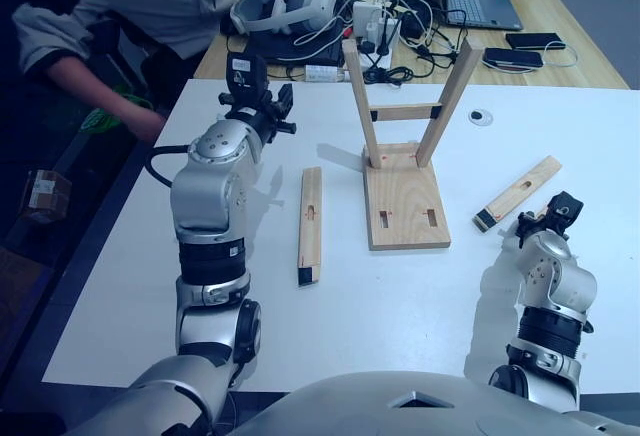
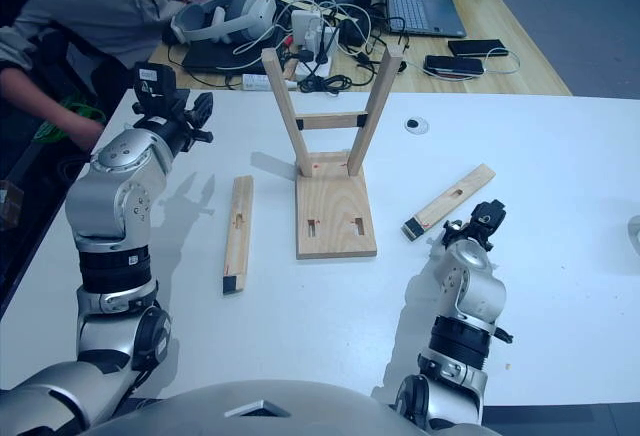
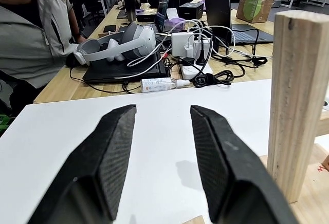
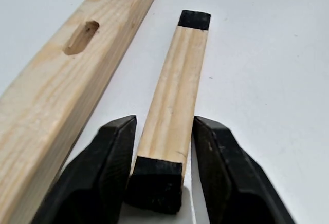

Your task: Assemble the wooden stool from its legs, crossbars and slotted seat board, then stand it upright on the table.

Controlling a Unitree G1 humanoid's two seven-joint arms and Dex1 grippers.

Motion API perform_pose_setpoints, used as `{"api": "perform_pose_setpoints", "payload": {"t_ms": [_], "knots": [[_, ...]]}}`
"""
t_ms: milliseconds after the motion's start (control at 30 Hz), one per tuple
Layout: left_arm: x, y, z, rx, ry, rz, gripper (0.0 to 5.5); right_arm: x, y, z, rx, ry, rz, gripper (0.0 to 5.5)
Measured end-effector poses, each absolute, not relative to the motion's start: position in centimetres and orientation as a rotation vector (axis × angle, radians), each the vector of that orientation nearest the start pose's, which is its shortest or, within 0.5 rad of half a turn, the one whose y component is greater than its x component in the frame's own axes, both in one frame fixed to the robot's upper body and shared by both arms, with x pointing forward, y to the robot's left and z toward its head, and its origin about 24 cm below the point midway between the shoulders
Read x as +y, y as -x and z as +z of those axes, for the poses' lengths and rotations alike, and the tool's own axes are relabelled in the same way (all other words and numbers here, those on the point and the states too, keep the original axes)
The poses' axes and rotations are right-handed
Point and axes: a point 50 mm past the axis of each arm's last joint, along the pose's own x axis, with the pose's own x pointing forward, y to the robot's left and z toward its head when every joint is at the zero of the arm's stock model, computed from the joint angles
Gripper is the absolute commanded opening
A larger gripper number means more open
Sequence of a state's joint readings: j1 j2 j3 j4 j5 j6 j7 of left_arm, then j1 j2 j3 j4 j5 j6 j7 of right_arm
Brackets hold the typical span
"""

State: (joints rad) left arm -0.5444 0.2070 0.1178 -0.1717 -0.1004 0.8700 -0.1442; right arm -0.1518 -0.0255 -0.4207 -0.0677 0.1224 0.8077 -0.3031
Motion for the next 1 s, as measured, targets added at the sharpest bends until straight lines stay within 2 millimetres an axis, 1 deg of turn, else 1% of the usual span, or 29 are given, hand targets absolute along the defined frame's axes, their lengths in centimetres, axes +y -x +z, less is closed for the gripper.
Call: {"api": "perform_pose_setpoints", "payload": {"t_ms": [67, 100, 233, 367, 433, 467, 500, 567, 600, 633, 733, 833, 867, 900, 967, 1000], "knots": [[16.5, -32.5, 16.2, 0.154, -0.07, -0.141, 1.97, -24.6, -24.5, 2.0, 0.591, -0.151, -0.585, 1.33], [16.5, -32.5, 16.2, 0.155, -0.068, -0.142, 1.97, -24.7, -24.5, 2.0, 0.583, -0.149, -0.583, 1.29], [16.3, -32.7, 16.6, 0.145, -0.062, -0.152, 1.97, -24.9, -24.5, 1.8, 0.559, -0.163, -0.573, 1.29], [16.3, -32.9, 17.0, 0.133, -0.044, -0.158, 1.97, -25.9, -24.8, 1.9, 0.495, -0.268, -0.596, 1.29], [16.6, -33.0, 17.3, 0.129, -0.027, -0.156, 1.97, -26.9, -25.9, 3.5, 0.345, -0.394, -0.606, 1.28], [16.7, -33.1, 17.6, 0.123, -0.021, -0.156, 1.97, -27.2, -26.7, 4.7, 0.257, -0.445, -0.593, 1.28], [16.8, -33.1, 17.7, 0.12, -0.016, -0.153, 1.97, -27.4, -27.2, 5.4, 0.208, -0.48, -0.577, 1.28], [17.3, -33.2, 18.1, 0.107, 0.02, -0.154, 1.97, -27.6, -28.2, 6.8, 0.095, -0.59, -0.493, 1.28], [17.7, -33.3, 18.7, 0.09, 0.062, -0.162, 1.97, -27.5, -28.8, 8.1, 0.018, -0.648, -0.406, 1.28], [18.0, -33.3, 19.3, 0.069, 0.099, -0.169, 1.97, -27.2, -29.5, 9.5, -0.049, -0.692, -0.322, 1.28], [18.1, -33.3, 21.0, 0.023, 0.258, -0.244, 1.97, -25.3, -30.2, 12.0, -0.163, -0.801, -0.047, 1.28], [16.9, -32.6, 22.8, -0.025, 0.337, -0.384, 1.97, -23.3, -30.1, 14.5, -0.24, -0.857, 0.182, 1.28], [16.1, -32.2, 23.4, -0.039, 0.352, -0.446, 1.97, -22.3, -29.9, 15.5, -0.26, -0.861, 0.264, 1.28], [15.7, -32.0, 23.5, -0.037, 0.354, -0.472, 1.97, -21.7, -29.8, 15.9, -0.264, -0.849, 0.299, 1.28], [14.7, -31.7, 23.6, -0.023, 0.328, -0.516, 1.97, -19.7, -29.4, 17.4, -0.274, -0.807, 0.401, 1.28], [14.4, -31.7, 23.6, -0.008, 0.319, -0.534, 1.97, -18.4, -29.1, 18.3, -0.282, -0.783, 0.466, 1.28]]}}
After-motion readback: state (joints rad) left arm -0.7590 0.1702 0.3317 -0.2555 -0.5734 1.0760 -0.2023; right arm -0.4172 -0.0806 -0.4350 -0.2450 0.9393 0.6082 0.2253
